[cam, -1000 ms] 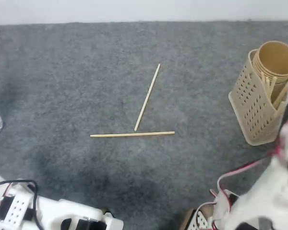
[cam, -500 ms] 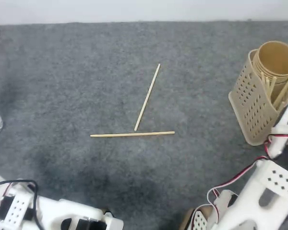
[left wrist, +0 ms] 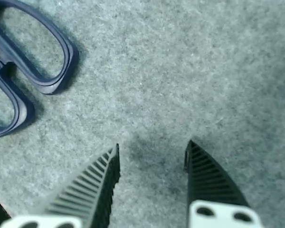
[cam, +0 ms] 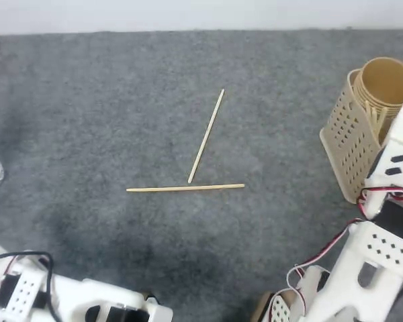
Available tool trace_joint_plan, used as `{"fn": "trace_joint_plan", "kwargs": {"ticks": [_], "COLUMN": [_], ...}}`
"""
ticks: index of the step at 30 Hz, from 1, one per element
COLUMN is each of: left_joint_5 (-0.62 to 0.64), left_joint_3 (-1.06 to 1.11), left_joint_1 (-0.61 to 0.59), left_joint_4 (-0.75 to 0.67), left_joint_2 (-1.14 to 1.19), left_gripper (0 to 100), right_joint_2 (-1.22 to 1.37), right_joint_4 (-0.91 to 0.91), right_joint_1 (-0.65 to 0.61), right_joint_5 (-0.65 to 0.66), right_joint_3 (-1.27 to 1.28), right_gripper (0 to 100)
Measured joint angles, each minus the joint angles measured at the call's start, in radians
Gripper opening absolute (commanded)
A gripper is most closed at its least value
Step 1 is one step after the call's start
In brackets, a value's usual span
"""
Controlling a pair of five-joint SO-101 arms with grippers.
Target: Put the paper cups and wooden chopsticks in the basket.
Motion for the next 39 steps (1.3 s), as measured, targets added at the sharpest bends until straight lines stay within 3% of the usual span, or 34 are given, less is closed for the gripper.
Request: {"fn": "trace_joint_plan", "kwargs": {"ticks": [7,10,13,19,22,25,32,39], "left_joint_5": [0.000,0.000,0.000,0.000,0.000,0.000,0.000,0.000], "left_joint_3": [0.000,0.000,0.000,0.000,0.000,0.000,0.000,0.000], "left_joint_1": [0.000,0.000,0.000,0.000,0.000,0.000,0.000,0.000], "left_joint_4": [0.000,0.000,0.000,0.000,0.000,0.000,0.000,0.000], "left_joint_2": [0.000,0.000,0.000,0.000,0.000,0.000,0.000,0.000], "left_gripper": [22,22,22,22,22,22,22,22], "right_joint_2": [0.000,-0.023,-0.040,0.041,0.163,0.315,0.746,1.218], "right_joint_4": [0.000,0.083,0.295,0.683,0.793,0.847,0.864,0.928], "right_joint_1": [-0.006,-0.057,-0.189,-0.606,-0.787,-0.887,-0.984,-0.982], "right_joint_5": [0.006,0.006,0.006,0.006,-0.043,-0.133,-0.281,-0.405], "right_joint_3": [0.000,-0.017,-0.124,-0.351,-0.430,-0.503,-0.698,-0.991], "right_gripper": [16.2,16.2,16.2,16.2,16.2,16.2,7.3,13.0]}}
